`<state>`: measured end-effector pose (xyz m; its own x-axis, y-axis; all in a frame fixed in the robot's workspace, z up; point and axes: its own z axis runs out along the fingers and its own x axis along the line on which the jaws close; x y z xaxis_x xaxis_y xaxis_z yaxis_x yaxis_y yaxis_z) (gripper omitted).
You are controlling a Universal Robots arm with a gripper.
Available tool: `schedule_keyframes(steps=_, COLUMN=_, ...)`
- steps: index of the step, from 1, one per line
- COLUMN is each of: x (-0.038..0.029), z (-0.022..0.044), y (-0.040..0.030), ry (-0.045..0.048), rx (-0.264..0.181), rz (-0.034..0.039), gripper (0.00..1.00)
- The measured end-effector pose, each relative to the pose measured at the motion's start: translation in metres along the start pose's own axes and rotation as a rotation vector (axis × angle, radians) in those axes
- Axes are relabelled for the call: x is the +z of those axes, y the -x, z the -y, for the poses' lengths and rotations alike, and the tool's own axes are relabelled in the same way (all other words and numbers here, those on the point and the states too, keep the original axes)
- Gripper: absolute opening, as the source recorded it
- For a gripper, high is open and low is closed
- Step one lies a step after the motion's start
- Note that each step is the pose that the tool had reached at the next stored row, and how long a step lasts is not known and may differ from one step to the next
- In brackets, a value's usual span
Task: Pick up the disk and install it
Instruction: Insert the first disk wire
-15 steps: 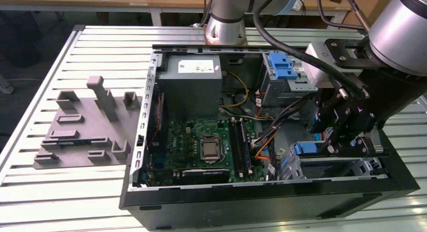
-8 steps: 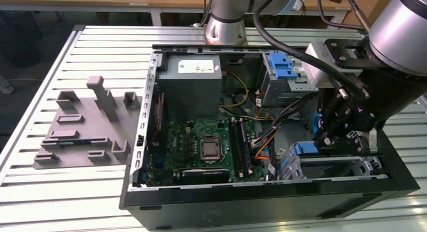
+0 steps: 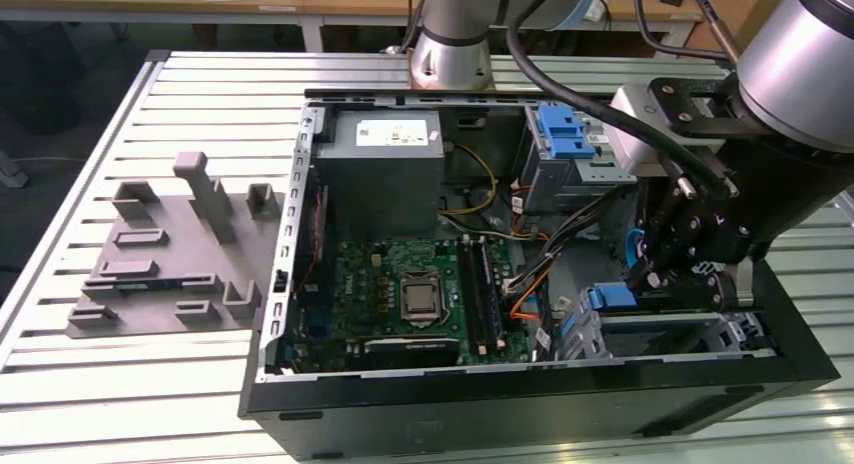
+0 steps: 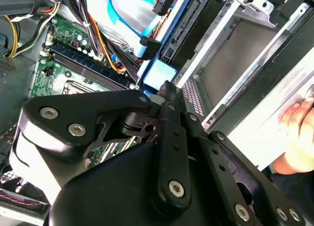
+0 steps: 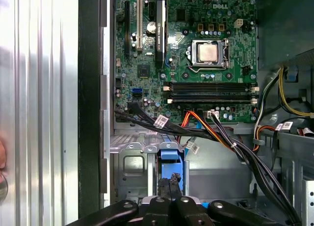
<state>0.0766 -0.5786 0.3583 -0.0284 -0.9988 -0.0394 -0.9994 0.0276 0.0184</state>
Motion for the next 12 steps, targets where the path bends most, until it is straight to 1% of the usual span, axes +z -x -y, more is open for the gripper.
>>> schedule_keyframes(steps=9, x=0.0001, z=0.0000, y=0.0000, ry=0.0000, rx=0.000, rz=0.0000, gripper=0.11)
schedule_keyframes(steps=12, x=0.0001, z=0.0021, y=0.0000, ry=0.0000, rx=0.000, rz=0.0001, gripper=0.11)
